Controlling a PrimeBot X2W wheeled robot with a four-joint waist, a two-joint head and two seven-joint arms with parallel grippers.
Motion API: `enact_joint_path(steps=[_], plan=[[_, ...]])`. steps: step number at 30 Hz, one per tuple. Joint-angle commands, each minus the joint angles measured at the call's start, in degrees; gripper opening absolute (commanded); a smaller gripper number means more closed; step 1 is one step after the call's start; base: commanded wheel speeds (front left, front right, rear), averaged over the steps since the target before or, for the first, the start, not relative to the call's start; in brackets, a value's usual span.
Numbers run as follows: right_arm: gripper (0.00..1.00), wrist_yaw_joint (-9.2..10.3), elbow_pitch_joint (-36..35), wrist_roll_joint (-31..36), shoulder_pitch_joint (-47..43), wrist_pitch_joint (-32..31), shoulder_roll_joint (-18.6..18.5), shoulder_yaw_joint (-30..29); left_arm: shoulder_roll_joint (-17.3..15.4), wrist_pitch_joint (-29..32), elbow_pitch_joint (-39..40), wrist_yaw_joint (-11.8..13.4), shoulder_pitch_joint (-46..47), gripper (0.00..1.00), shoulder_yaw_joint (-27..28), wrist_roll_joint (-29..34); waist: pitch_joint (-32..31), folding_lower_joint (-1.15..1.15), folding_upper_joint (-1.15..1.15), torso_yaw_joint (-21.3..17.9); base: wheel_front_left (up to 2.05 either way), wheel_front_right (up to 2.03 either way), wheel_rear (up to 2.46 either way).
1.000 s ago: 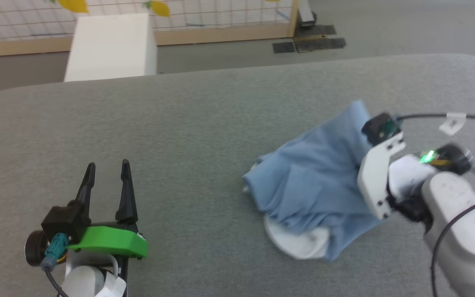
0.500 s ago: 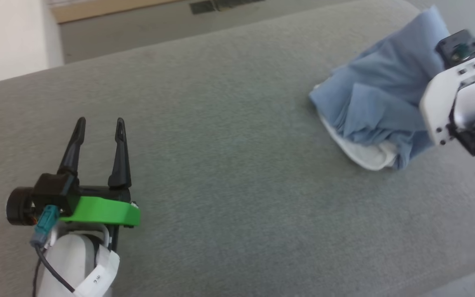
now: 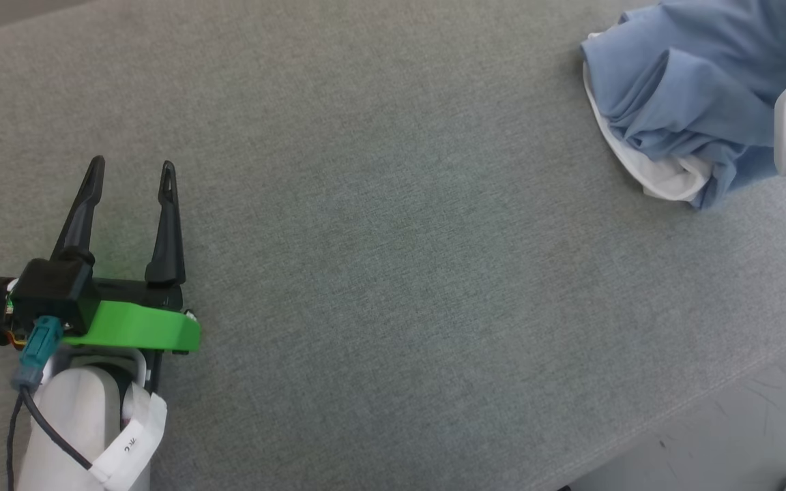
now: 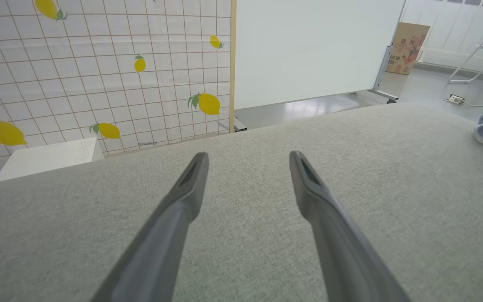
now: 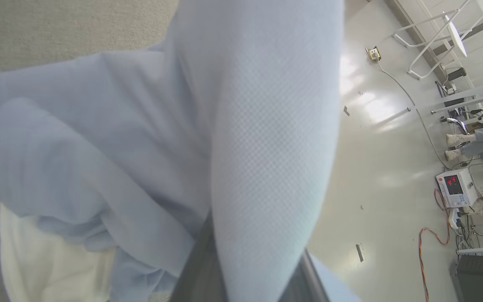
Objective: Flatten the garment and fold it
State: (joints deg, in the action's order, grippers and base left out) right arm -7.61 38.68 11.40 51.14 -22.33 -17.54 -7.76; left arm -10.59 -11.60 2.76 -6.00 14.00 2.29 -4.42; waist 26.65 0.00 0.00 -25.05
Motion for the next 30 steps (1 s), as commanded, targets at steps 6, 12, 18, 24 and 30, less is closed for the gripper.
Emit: enact_joint_path(steps=[6,12,18,24,30], plan=[[1.00,0.12,3.6,4.8,1.9,4.5,1.7,-5.3,0.2,-0.5,-0.2,0.7,0.2,1.00,0.2,0.0,0.3,0.00,0.00,1.5,0.00,0.00,0.00],[1.00,0.12,4.8,2.6,0.2,12.5,1.0,-6.6,3.1,-2.3,-3.9,1.1,-0.8,1.00,-0.7,-2.0,-5.7,0.00,0.00,5.9,0.00,0.00,0.00],[1.00,0.12,3.0,-5.4,-5.5,20.7,0.5,-1.7,5.4,-3.2,-8.2,1.4,-3.0,1.00,-1.1,-4.5,-13.0,0.00,0.00,11.1,0.00,0.00,0.00],[1.00,0.12,-4.7,-15.6,-15.0,25.2,-1.0,6.3,6.6,-3.4,-10.8,1.2,-5.3,1.00,-1.8,-6.5,-18.8,0.00,0.00,16.0,0.00,0.00,0.00],[1.00,0.12,-17.4,-22.3,-25.9,29.2,-1.3,9.3,7.0,-3.4,-12.3,0.5,-6.7,1.00,-3.0,-7.4,-21.5,0.00,0.00,20.1,0.00,0.00,0.00]])
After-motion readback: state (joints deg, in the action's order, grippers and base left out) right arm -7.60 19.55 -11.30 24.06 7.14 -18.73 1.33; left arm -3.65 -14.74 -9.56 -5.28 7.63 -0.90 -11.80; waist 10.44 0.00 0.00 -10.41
